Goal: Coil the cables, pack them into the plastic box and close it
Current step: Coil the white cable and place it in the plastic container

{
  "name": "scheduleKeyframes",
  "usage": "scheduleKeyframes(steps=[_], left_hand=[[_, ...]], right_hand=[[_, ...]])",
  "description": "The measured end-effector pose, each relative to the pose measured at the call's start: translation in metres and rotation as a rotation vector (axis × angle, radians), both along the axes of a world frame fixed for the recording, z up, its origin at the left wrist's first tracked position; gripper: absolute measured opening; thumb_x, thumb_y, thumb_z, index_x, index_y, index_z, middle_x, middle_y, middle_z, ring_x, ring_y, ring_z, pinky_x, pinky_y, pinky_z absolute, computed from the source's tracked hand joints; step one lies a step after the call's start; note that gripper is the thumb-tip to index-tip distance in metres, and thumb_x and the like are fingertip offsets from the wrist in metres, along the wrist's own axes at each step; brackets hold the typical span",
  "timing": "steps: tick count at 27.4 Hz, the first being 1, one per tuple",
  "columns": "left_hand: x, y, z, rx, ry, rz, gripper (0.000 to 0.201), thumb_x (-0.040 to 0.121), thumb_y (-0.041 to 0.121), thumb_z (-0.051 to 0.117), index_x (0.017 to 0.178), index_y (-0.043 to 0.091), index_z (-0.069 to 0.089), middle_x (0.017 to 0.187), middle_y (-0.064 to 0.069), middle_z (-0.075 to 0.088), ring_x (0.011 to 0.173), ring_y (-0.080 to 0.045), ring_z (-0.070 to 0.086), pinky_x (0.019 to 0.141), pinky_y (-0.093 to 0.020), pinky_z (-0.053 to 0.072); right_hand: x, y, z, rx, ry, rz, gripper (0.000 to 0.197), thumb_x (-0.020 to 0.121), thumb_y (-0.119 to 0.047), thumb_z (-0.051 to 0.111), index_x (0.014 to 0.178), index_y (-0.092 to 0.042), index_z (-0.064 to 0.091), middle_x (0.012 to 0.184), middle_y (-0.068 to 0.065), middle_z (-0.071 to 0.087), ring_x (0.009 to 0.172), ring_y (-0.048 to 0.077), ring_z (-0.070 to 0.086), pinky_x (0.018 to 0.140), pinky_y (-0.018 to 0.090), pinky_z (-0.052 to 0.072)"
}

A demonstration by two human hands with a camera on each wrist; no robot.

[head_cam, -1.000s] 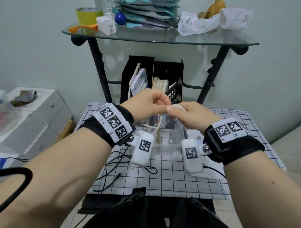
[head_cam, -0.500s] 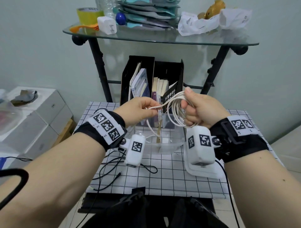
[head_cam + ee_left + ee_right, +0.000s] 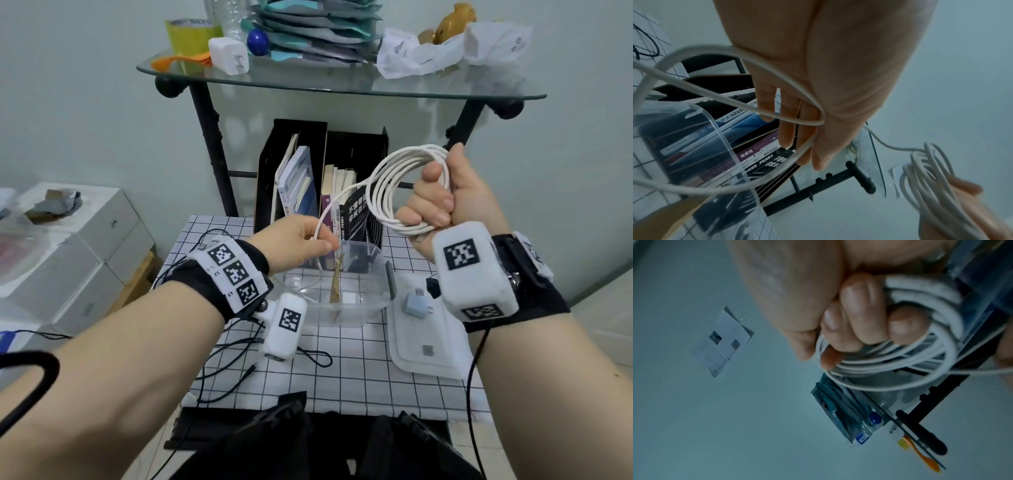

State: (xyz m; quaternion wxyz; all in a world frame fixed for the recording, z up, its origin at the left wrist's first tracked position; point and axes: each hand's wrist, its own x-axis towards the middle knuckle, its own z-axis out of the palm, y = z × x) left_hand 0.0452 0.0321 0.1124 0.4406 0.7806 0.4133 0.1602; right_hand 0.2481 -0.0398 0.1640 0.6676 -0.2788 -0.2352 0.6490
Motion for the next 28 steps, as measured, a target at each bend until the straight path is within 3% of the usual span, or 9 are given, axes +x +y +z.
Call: scheduleKeyframes(steps=[5,8,10,14,18,20,22,25,28], left_hand=[[0.011,-0.007,-0.006,0.064,0.157,-0.171,0.011,0.088,0.022,0.062,0.097,0.027,0.062,0.096,0.009,0.067,0.094,-0.009,0.062,0.091,-0.03,0.049],[0.019,-0.011,-0.005,0.08,0.206,-0.259,0.014,0.086,0.022,0.064,0.098,0.028,0.06,0.097,0.008,0.066,0.093,-0.01,0.059,0.093,-0.034,0.048],[0.022,-0.013,-0.004,0.082,0.201,-0.286,0.016,0.085,0.02,0.065,0.099,0.026,0.061,0.098,0.004,0.066,0.092,-0.014,0.06,0.09,-0.034,0.049],[0.026,-0.014,-0.001,0.022,0.136,-0.322,0.016,0.082,0.014,0.066,0.091,0.027,0.061,0.096,-0.007,0.067,0.083,-0.018,0.063,0.084,-0.034,0.054],[0.028,-0.014,0.006,0.027,0.077,-0.324,0.009,0.083,0.014,0.069,0.089,0.017,0.063,0.089,-0.008,0.066,0.079,-0.02,0.062,0.08,-0.027,0.053],[0.029,-0.015,0.011,0.017,0.043,-0.338,0.009,0.084,0.012,0.068,0.089,0.013,0.061,0.082,-0.002,0.061,0.073,-0.012,0.056,0.075,-0.025,0.05],[0.03,-0.016,0.015,-0.012,0.008,-0.347,0.01,0.084,0.01,0.067,0.087,0.015,0.059,0.08,0.0,0.059,0.072,-0.012,0.053,0.075,-0.031,0.048],[0.032,-0.017,0.02,-0.1,-0.07,-0.362,0.013,0.088,0.003,0.058,0.095,0.014,0.058,0.08,-0.006,0.064,0.075,-0.016,0.06,0.082,-0.035,0.051],[0.031,-0.018,0.025,-0.138,-0.117,-0.357,0.015,0.095,0.003,0.05,0.104,0.01,0.059,0.071,0.001,0.062,0.068,-0.014,0.058,0.072,-0.031,0.052]], right_hand=[[-0.005,0.005,0.0,-0.025,0.147,-0.171,0.053,0.098,-0.054,0.031,0.065,-0.017,0.049,0.036,-0.007,0.029,0.03,0.009,0.027,0.044,0.02,0.035],[-0.007,0.006,-0.003,0.017,0.175,-0.268,0.047,0.097,-0.039,0.03,0.068,-0.011,0.053,0.044,-0.002,0.033,0.038,0.015,0.029,0.054,0.025,0.036],[-0.008,0.009,-0.005,0.041,0.152,-0.316,0.038,0.093,-0.029,0.031,0.075,-0.007,0.056,0.052,0.0,0.036,0.044,0.017,0.033,0.059,0.028,0.036],[-0.013,0.022,-0.01,0.014,0.117,-0.457,0.02,0.099,-0.022,0.042,0.095,-0.006,0.054,0.058,0.001,0.045,0.05,0.017,0.044,0.064,0.029,0.042],[-0.014,0.025,-0.019,0.001,-0.222,-0.609,0.01,0.101,-0.016,0.045,0.098,-0.013,0.055,0.061,0.0,0.052,0.059,0.016,0.056,0.06,0.027,0.05],[-0.014,0.024,-0.026,0.034,-0.438,-0.6,0.019,0.101,-0.017,0.043,0.118,-0.014,0.05,0.065,-0.002,0.055,0.069,0.015,0.06,0.068,0.025,0.052],[-0.013,0.023,-0.034,0.067,-0.692,-0.57,0.034,0.098,-0.02,0.046,0.131,-0.014,0.044,0.071,-0.006,0.06,0.076,0.013,0.061,0.08,0.028,0.054],[-0.014,0.021,-0.037,0.084,-1.13,-0.507,0.032,0.091,-0.031,0.049,0.122,-0.023,0.048,0.089,0.005,0.062,0.081,0.018,0.062,0.086,0.036,0.053],[-0.015,0.017,-0.032,0.068,-1.386,-0.394,0.03,0.092,-0.029,0.051,0.113,-0.007,0.055,0.095,0.017,0.062,0.089,0.031,0.06,0.085,0.042,0.049]])
